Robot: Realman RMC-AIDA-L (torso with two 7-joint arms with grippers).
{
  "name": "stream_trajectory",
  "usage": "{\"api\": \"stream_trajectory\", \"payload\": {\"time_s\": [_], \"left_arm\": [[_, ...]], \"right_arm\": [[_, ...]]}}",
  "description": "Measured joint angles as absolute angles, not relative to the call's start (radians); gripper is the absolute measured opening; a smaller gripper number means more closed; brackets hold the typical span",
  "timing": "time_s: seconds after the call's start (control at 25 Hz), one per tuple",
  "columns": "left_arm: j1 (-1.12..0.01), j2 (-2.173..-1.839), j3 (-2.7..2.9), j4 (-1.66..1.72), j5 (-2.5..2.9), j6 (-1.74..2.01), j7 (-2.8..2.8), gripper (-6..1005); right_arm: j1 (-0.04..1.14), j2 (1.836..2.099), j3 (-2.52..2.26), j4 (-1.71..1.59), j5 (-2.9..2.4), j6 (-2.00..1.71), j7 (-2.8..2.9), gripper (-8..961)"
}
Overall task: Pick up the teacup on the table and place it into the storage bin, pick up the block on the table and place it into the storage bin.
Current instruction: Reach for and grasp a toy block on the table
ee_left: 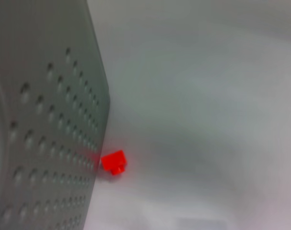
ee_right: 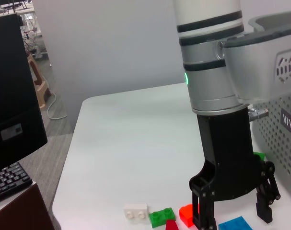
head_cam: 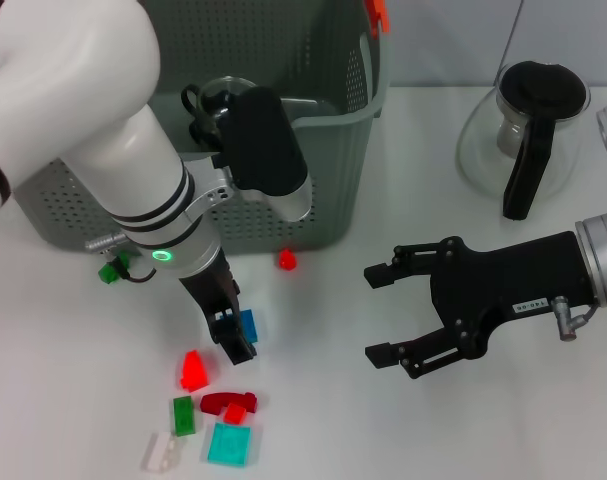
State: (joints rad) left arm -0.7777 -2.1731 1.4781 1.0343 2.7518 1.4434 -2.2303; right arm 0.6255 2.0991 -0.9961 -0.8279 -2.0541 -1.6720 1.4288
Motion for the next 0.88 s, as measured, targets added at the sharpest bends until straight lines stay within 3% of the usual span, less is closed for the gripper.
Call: {"api": "stream_trajectory", "payload": {"time_s": [0.32,0.52,0.88], "left_arm": [[-0.797,-2.172,1.485,1.005,2.753,1.43,-2.233,833],[-0.799,-2.171,1.515,1.001,2.754,1.425,-2.233,637],[-0.798,-2.174,1.521,1.001,2.755,1.42,-2.227,601]], "right_arm": [[0.634,2.1,-0.996,-0.815,-2.046,-1.672,1.427,931],[0.634,2.1,-0.996,-0.815,-2.042,-1.667,1.427,930],[0.633,2.1,-0.997,-0.816,-2.042,-1.661,1.427,930]]}}
